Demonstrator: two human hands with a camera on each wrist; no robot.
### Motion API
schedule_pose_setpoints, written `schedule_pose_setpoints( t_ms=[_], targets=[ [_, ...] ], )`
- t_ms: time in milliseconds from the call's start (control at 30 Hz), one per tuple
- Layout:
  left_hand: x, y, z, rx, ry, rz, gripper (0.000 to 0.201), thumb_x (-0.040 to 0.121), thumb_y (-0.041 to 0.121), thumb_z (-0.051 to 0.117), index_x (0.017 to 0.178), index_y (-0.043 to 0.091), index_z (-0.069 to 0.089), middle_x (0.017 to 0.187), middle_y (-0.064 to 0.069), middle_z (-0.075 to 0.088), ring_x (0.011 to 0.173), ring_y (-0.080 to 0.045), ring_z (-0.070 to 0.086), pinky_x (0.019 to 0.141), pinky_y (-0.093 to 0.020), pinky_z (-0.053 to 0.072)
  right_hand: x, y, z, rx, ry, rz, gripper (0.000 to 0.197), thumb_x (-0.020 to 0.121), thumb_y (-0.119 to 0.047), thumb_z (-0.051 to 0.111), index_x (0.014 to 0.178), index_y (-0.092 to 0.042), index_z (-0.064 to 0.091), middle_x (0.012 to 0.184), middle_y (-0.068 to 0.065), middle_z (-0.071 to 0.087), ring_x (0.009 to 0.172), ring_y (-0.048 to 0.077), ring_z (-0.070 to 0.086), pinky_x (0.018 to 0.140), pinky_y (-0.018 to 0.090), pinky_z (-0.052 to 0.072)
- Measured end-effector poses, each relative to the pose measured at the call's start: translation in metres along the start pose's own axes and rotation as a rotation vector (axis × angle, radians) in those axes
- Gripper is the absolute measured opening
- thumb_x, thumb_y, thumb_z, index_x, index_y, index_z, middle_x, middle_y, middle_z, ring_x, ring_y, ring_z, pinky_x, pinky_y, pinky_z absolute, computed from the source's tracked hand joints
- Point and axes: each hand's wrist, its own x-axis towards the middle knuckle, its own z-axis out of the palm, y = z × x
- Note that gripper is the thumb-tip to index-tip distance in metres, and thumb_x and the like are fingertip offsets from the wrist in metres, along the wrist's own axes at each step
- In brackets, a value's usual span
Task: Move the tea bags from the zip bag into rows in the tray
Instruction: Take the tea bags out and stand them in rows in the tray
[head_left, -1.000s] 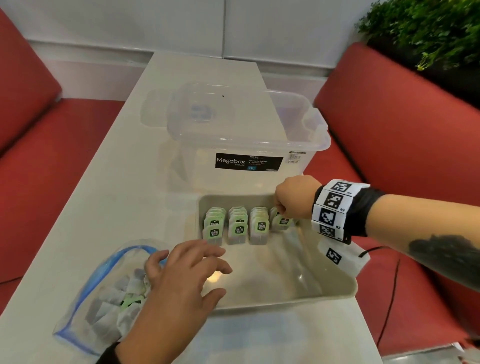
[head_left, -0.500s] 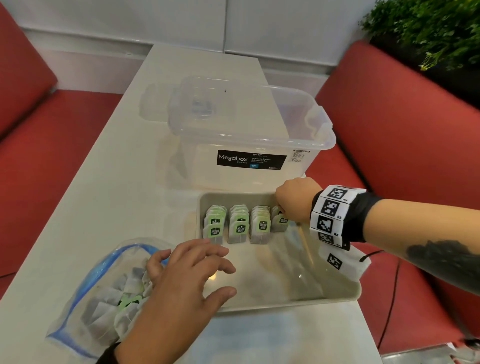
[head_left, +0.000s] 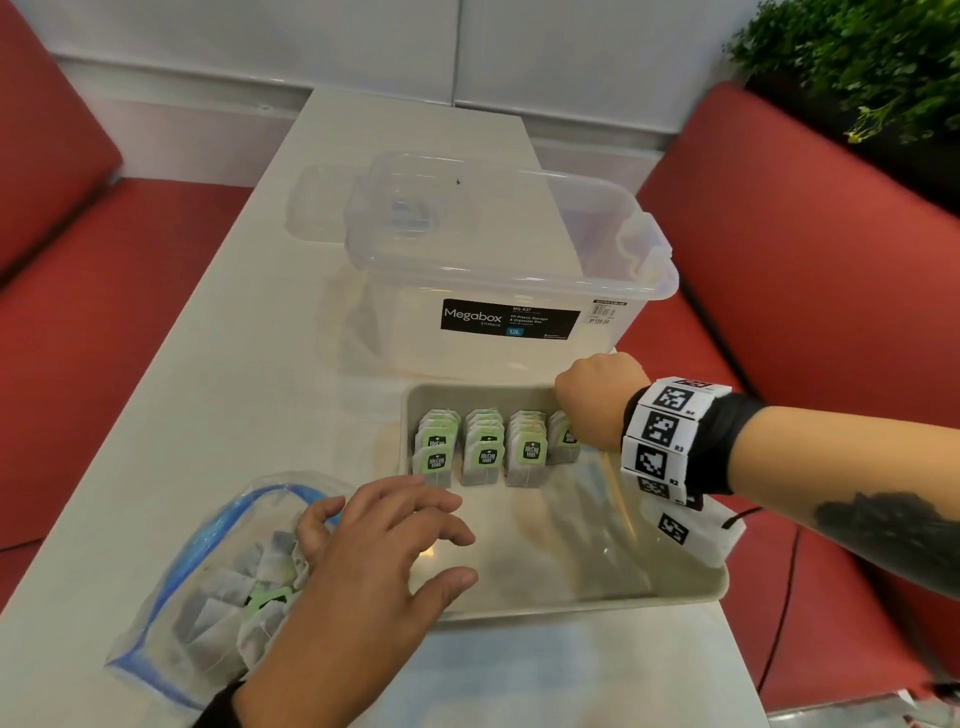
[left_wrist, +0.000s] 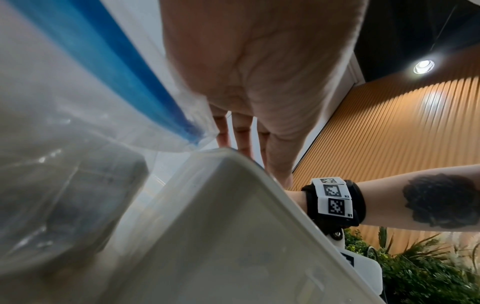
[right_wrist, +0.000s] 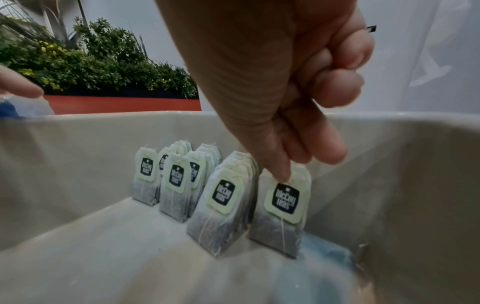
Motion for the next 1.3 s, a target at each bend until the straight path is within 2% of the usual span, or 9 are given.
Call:
schedule_pose_setpoints(
  t_ms=[167, 333, 400, 533, 700, 867, 1000, 1133, 1300],
  targets=[
    [0.000, 0.001, -0.007, -0.045, 0.054, -0.003, 0.017, 0.076, 0.057, 0.047, 0.091, 0.049, 0.051, 0.111, 0.039, 0.050, 0.114, 0.016, 0.035, 0.087, -0.024, 0.014, -0.001, 0.002, -0.001, 0.010, 0.001, 0.018, 0.014, 0.087, -0.015, 0.053, 0.092, -0.011, 0.065, 0.081, 0.002, 0.060, 0.069, 0.022, 0.050, 0.062, 0.029, 0.041],
    [-0.006, -0.012, -0.038, -0.050, 0.277, -0.090, 0.020, 0.076, 0.022, 0.051, 0.080, 0.041, 0.056, 0.107, 0.033, 0.054, 0.110, 0.018, 0.038, 0.093, -0.012, 0.014, -0.017, 0.002, -0.023, 0.116, 0.106, 0.015, 0.025, 0.085, -0.036, 0.055, 0.072, -0.015, 0.055, 0.065, -0.001, 0.046, 0.066, 0.022, 0.051, 0.061, 0.028, 0.041],
    [-0.011, -0.026, -0.055, -0.021, 0.337, -0.172, 0.027, 0.070, 0.013, 0.052, 0.066, 0.040, 0.055, 0.104, 0.032, 0.055, 0.106, 0.018, 0.038, 0.090, -0.020, 0.019, -0.028, -0.004, -0.038, 0.207, 0.173, -0.002, 0.031, 0.082, -0.042, 0.057, 0.064, -0.017, 0.054, 0.063, -0.002, 0.050, 0.065, 0.021, 0.053, 0.058, 0.026, 0.041],
    [-0.036, -0.050, -0.081, 0.084, 0.340, -0.341, 0.040, 0.070, 0.009, 0.057, 0.058, 0.046, 0.051, 0.107, 0.020, 0.057, 0.107, -0.007, 0.044, 0.089, -0.034, 0.030, -0.060, -0.035, -0.071, 0.423, 0.316, -0.101, 0.024, 0.078, -0.045, 0.060, 0.069, -0.022, 0.061, 0.069, -0.004, 0.060, 0.070, 0.020, 0.057, 0.056, 0.025, 0.038],
    [-0.070, -0.058, -0.079, 0.117, 0.174, -0.479, 0.029, 0.075, 0.013, 0.071, 0.092, 0.037, 0.070, 0.132, 0.002, 0.053, 0.117, -0.018, 0.049, 0.092, -0.018, 0.028, -0.102, -0.098, -0.097, 0.659, 0.406, -0.321, 0.009, 0.082, -0.034, 0.059, 0.078, -0.029, 0.066, 0.079, -0.004, 0.067, 0.077, 0.020, 0.061, 0.062, 0.027, 0.043],
    [-0.081, -0.057, -0.065, 0.131, 0.121, -0.465, 0.060, 0.073, 0.006, 0.066, 0.129, 0.023, 0.054, 0.137, 0.005, 0.047, 0.121, -0.012, 0.047, 0.091, -0.010, 0.026, -0.107, -0.165, -0.091, 0.655, 0.302, -0.513, 0.026, 0.088, -0.010, 0.049, 0.100, -0.020, 0.070, 0.100, 0.005, 0.068, 0.091, 0.026, 0.062, 0.073, 0.029, 0.045],
    [-0.085, -0.053, -0.058, 0.106, 0.132, -0.445, 0.073, 0.068, -0.003, 0.063, 0.135, 0.023, 0.048, 0.141, 0.005, 0.042, 0.125, -0.012, 0.042, 0.093, -0.011, 0.026, -0.095, -0.196, -0.089, 0.408, 0.087, -0.574, 0.019, 0.094, -0.007, 0.044, 0.082, -0.003, 0.057, 0.087, 0.010, 0.057, 0.103, 0.030, 0.056, 0.079, 0.033, 0.040],
    [-0.090, -0.052, -0.058, 0.113, 0.155, -0.441, 0.072, 0.070, -0.002, 0.062, 0.136, 0.021, 0.046, 0.142, 0.002, 0.040, 0.127, -0.016, 0.042, 0.097, -0.015, 0.029, -0.076, -0.210, -0.086, 0.227, -0.081, -0.571, 0.043, 0.098, -0.019, 0.046, 0.136, -0.001, 0.042, 0.143, 0.014, 0.041, 0.133, 0.026, 0.038, 0.107, 0.035, 0.030],
    [-0.093, -0.052, -0.062, 0.118, 0.161, -0.442, 0.071, 0.070, 0.000, 0.063, 0.136, 0.020, 0.046, 0.140, 0.000, 0.043, 0.125, -0.018, 0.044, 0.094, -0.017, 0.032, -0.080, -0.216, -0.087, 0.231, 0.040, -0.565, 0.030, 0.095, -0.018, 0.049, 0.121, -0.003, 0.055, 0.129, 0.011, 0.056, 0.120, 0.024, 0.052, 0.096, 0.033, 0.042]
  ],
)
